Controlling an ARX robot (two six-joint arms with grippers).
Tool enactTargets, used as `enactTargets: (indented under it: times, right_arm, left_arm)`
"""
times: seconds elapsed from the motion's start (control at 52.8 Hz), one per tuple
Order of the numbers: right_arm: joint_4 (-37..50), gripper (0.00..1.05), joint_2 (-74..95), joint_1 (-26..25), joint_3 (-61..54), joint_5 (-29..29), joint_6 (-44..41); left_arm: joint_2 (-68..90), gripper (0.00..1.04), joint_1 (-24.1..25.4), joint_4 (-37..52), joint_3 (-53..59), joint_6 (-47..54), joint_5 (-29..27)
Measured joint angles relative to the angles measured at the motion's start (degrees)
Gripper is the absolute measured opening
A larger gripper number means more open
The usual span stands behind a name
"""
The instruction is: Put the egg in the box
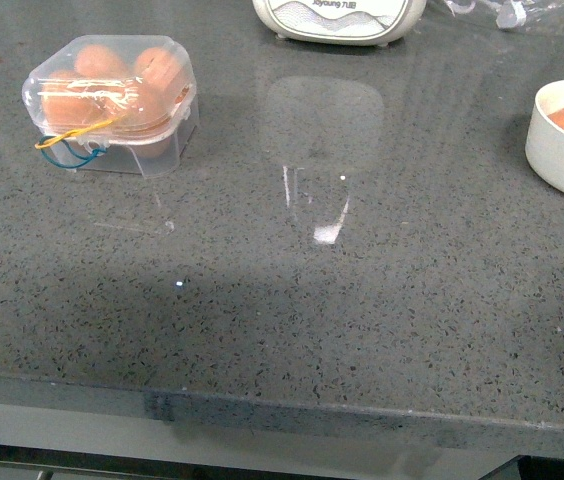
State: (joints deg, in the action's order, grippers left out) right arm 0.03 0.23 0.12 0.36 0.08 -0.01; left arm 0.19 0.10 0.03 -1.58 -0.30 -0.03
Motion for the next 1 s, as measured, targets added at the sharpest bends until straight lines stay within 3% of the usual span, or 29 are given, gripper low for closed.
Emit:
enactTargets:
  times: [0.095,1.004]
  right_arm:
    - [0.0,0.97,0.0,0.0,0.0,0.0,0.0]
    - [0.0,0.97,0.0,0.0,0.0,0.0,0.0]
  left_arm:
    - [0.0,1.00,0.0,0.0,0.0,0.1,0.0]
    - [0.0,0.98,0.0,0.0,0.0,0.1,0.0]
